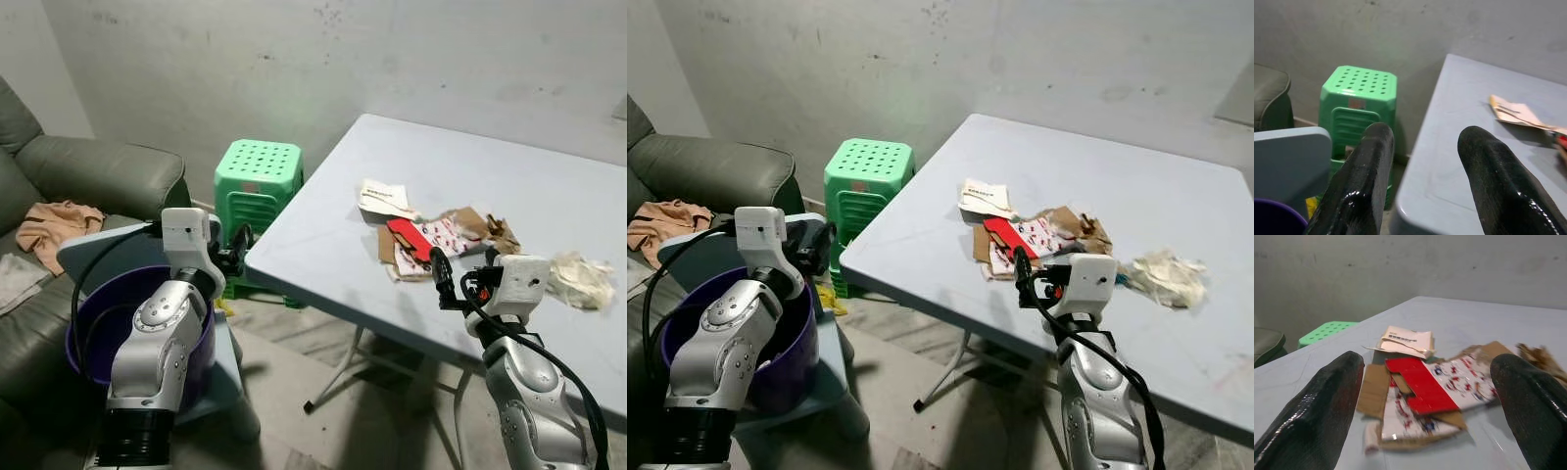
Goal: Picking trash to rubbish bin
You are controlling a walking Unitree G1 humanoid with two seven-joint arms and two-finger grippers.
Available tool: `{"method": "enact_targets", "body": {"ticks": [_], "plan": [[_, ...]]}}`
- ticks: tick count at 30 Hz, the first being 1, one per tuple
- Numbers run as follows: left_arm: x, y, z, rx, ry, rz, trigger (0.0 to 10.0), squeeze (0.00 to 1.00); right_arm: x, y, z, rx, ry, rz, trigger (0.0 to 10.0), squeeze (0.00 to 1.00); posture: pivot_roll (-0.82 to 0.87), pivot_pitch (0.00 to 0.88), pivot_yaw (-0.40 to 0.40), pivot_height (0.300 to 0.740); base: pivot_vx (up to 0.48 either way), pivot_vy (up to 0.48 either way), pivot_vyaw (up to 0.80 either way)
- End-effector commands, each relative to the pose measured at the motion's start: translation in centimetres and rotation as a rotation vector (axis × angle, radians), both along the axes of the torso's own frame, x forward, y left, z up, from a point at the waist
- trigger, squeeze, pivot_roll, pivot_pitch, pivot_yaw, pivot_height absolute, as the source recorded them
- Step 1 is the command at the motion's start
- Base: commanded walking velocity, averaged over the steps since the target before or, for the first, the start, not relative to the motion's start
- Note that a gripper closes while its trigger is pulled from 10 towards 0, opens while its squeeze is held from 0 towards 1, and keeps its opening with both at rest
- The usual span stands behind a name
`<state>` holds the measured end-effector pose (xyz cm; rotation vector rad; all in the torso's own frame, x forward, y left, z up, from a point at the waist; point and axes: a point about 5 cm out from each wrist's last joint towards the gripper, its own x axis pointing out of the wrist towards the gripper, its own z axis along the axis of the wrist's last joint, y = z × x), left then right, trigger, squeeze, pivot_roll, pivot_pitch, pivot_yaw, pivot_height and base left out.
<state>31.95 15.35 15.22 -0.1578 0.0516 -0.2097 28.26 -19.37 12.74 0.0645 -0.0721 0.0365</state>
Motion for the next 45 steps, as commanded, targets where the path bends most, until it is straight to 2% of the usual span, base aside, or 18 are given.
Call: {"method": "enact_targets", "body": {"ticks": [1, 7, 21, 23, 27, 34, 37, 45], "plan": [[0.0, 0.0, 0.3, 0.012, -0.006, -0.004, 10.0, 0.00, 0.2, 0.2, 0.4, -0.005, -0.013, 0.006, 10.0, 0.00, 0.05, 0.045, -0.026, 0.740, 0.480, 0.000, 0.00], [0.1, -0.1, 0.3, 0.014, -0.007, -0.004, 10.0, 0.00, 0.2, 0.2, 0.4, -0.005, -0.013, 0.007, 10.0, 0.00, 0.05, 0.046, -0.027, 0.740, 0.379, 0.000, 0.00], [0.0, -1.0, 0.2, 0.062, -0.009, -0.040, 10.0, 0.00, 0.3, 0.1, 0.3, -0.004, 0.007, -0.004, 10.0, 0.00, 0.05, 0.050, -0.030, 0.740, 0.000, 0.000, 0.00], [-0.3, -2.0, -0.2, 0.076, 0.008, -0.114, 10.0, 0.00, 0.3, 0.0, 0.3, -0.008, 0.004, -0.015, 10.0, 0.00, 0.05, 0.050, -0.030, 0.740, 0.000, 0.000, 0.00], [-0.5, -3.4, -0.5, 0.077, 0.015, -0.189, 10.0, 0.00, 0.3, -0.2, 0.4, -0.037, 0.003, -0.025, 10.0, 0.00, 0.04, 0.055, -0.034, 0.740, 0.000, 0.000, 0.00], [-0.5, -4.4, -0.4, 0.096, -0.012, -0.226, 10.0, 0.00, 0.2, -0.9, 0.5, -0.069, 0.005, -0.039, 10.0, 0.00, 0.04, 0.059, -0.037, 0.740, 0.000, 0.000, 0.00], [-0.4, -4.4, -0.2, 0.113, -0.040, -0.214, 10.0, 0.00, 0.0, -1.2, 0.6, -0.035, -0.007, -0.015, 10.0, 0.00, 0.03, 0.058, -0.035, 0.740, 0.000, 0.000, 0.00], [-0.5, -4.2, -0.4, 0.115, -0.022, -0.211, 10.0, 0.00, -0.1, -1.0, 0.2, -0.029, 0.018, -0.011, 10.0, 0.00, 0.03, 0.060, -0.034, 0.740, 0.000, 0.000, -0.40]]}}
